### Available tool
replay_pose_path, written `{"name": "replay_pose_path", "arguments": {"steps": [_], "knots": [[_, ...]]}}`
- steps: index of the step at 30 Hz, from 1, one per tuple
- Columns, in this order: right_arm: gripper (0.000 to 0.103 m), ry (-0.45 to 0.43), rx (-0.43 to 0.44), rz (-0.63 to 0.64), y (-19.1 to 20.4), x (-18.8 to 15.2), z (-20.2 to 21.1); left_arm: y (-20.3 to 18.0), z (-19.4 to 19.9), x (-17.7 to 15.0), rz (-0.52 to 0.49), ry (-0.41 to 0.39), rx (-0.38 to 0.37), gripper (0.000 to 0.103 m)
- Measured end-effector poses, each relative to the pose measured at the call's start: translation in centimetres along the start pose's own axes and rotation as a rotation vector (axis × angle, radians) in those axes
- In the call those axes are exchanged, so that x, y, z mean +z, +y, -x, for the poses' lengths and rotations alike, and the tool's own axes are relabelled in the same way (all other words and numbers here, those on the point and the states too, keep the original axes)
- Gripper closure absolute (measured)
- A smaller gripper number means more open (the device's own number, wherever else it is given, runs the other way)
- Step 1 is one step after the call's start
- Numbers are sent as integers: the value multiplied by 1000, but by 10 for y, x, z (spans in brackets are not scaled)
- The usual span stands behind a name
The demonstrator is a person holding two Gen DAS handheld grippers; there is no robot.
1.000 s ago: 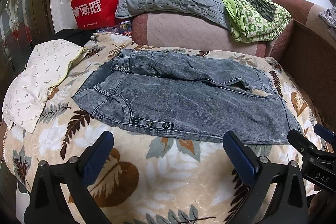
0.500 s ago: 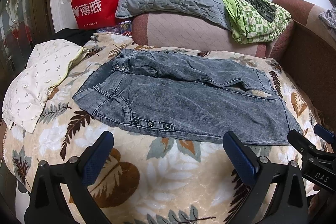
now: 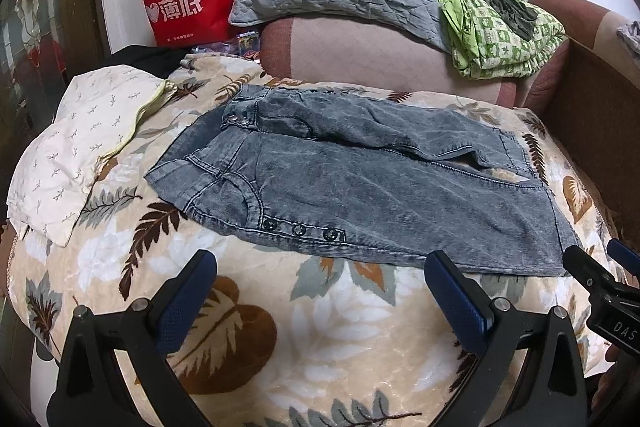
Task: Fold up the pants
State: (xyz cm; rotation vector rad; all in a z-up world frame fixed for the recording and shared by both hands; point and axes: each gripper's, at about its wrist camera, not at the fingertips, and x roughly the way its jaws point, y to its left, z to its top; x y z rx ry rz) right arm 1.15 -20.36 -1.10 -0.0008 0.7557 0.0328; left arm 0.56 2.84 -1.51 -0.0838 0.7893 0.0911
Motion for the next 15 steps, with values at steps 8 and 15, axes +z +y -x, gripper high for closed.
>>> {"name": "replay_pose_path", "arguments": {"steps": [8, 15], "knots": [[0, 2, 3, -3, 1, 1, -1, 2, -2, 0, 4, 2, 2, 0], [0, 13, 15, -21, -4, -4, -4, 11, -8, 0, 14, 15, 0, 0]]}}
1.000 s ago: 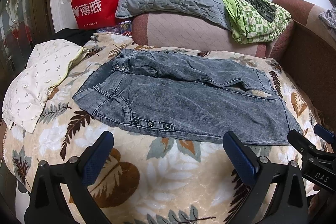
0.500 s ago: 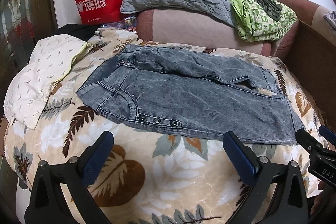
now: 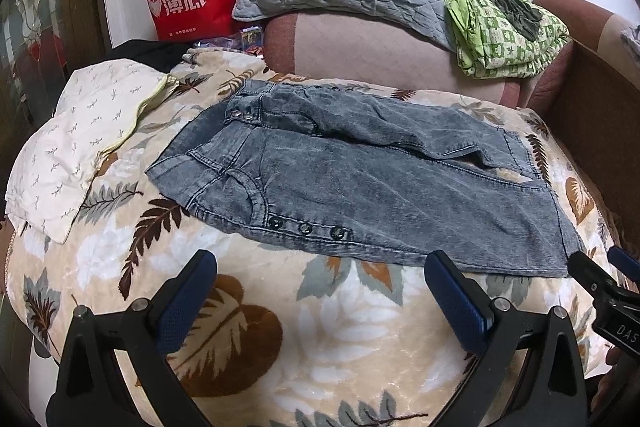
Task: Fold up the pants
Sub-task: 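Grasp the jeans waistband with the left tool while the right tool grasps the hem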
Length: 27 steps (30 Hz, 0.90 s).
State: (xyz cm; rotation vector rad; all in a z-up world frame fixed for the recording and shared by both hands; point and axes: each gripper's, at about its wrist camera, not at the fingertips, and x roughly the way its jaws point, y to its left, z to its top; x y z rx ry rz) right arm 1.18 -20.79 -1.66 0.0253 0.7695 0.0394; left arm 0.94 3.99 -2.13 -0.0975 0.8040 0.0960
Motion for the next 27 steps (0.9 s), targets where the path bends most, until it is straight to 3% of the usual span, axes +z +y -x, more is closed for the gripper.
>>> {"name": "replay_pose_path", "arguments": {"steps": [7, 12, 17, 19, 22, 27], "knots": [[0, 115, 49, -172, -64, -26, -21, 61, -31, 6, 135, 83, 33, 0], [0, 186, 159, -495, -151, -36, -39, 118, -66, 14, 240, 144, 129, 0], [0, 224, 213, -714, -203, -40, -66, 165, -106, 18, 399, 231, 122, 0], [3, 235, 207, -748, -215, -38, -77, 173, -120, 19, 435, 260, 116, 0], [20, 270, 146, -757, -224, -33, -88, 182, -131, 20, 463, 279, 121, 0], [25, 297, 73, -676, -221, -21, -108, 197, -135, 25, 532, 260, 102, 0]]}}
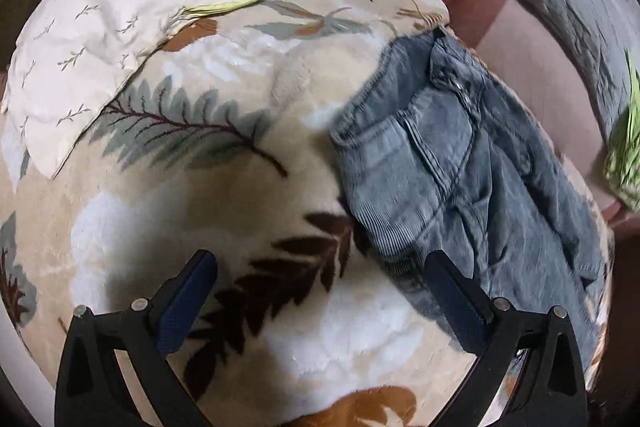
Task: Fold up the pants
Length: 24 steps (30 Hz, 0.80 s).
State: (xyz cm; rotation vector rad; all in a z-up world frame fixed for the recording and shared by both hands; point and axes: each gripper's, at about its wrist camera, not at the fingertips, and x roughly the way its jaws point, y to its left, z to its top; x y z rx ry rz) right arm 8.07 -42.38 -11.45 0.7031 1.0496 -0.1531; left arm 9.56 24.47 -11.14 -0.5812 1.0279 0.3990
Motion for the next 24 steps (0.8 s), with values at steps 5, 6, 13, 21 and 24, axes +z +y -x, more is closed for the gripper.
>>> {"name": "replay_pose_path", "arguments": {"steps": [5, 6, 13, 21, 24], "knots": [[45, 2, -88, 109, 19, 6, -12, 19, -2, 14, 105, -22, -26, 0], [45, 1, -102, 123, 20, 7, -14, 18, -3, 15, 111, -24, -20, 0], [70, 3, -171, 215, 33, 5, -18, -4, -14, 36, 22, -5, 38, 54], [88, 16, -183, 290, 31, 12, -8, -27, 13, 43, -65, -56, 76, 92], [89, 6, -178, 317, 38, 14, 0, -27, 34, 43, -56, -99, 59, 95]]}}
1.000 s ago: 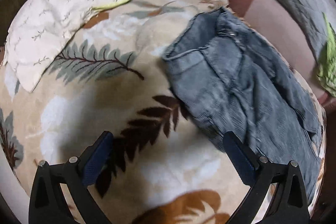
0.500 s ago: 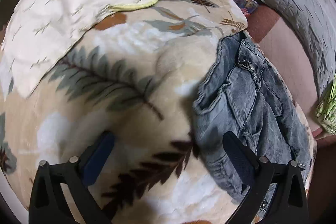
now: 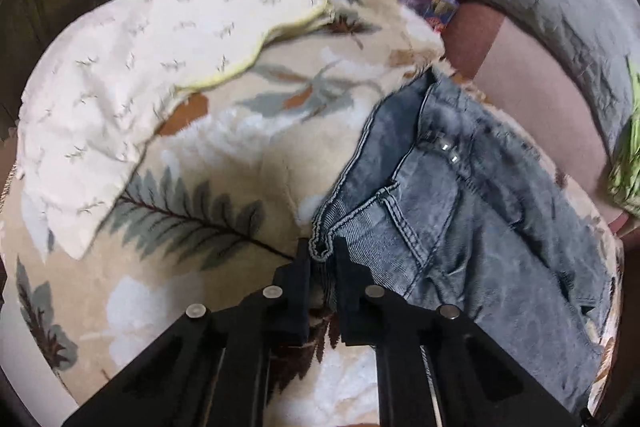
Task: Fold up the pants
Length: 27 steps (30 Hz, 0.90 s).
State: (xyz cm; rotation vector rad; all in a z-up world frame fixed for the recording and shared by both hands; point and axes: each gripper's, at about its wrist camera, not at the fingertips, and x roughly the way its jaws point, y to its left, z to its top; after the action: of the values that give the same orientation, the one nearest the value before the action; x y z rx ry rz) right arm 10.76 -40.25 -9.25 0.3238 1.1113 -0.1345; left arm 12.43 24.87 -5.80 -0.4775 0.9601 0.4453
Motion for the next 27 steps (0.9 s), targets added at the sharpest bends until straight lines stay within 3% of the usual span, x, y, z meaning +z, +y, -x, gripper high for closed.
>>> {"name": "replay_pose_path", "arguments": {"steps": [6, 7, 9, 13, 14, 15, 16, 17, 24, 27], "knots": [[92, -49, 20, 15, -2, 8, 31, -1, 63, 6, 0, -133, -48, 96], [92, -61, 20, 18, -3, 8, 38, -2, 75, 5, -5, -162, -44, 102], [92, -89, 17, 23, -6, 10, 53, -1, 100, 3, -23, -234, -33, 103], [93, -101, 1, 48, -15, 8, 68, 11, 119, -8, -30, -228, -101, 103], [93, -96, -1, 42, -21, 6, 68, 15, 113, -14, -34, -204, -117, 92], [93, -86, 8, 31, -27, 4, 65, 15, 104, -17, -39, -171, -135, 53], [93, -75, 29, 15, -32, 2, 60, 17, 90, -21, -39, -121, -161, 29], [93, -62, 37, 3, -36, 1, 56, 21, 77, -27, -18, -81, -174, 16], [85, 6, 146, -34, -38, -13, 23, 19, 7, -39, 111, 137, -265, 17], [84, 24, 152, -53, -36, -18, 10, 12, -7, -35, 157, 151, -326, 19]]}}
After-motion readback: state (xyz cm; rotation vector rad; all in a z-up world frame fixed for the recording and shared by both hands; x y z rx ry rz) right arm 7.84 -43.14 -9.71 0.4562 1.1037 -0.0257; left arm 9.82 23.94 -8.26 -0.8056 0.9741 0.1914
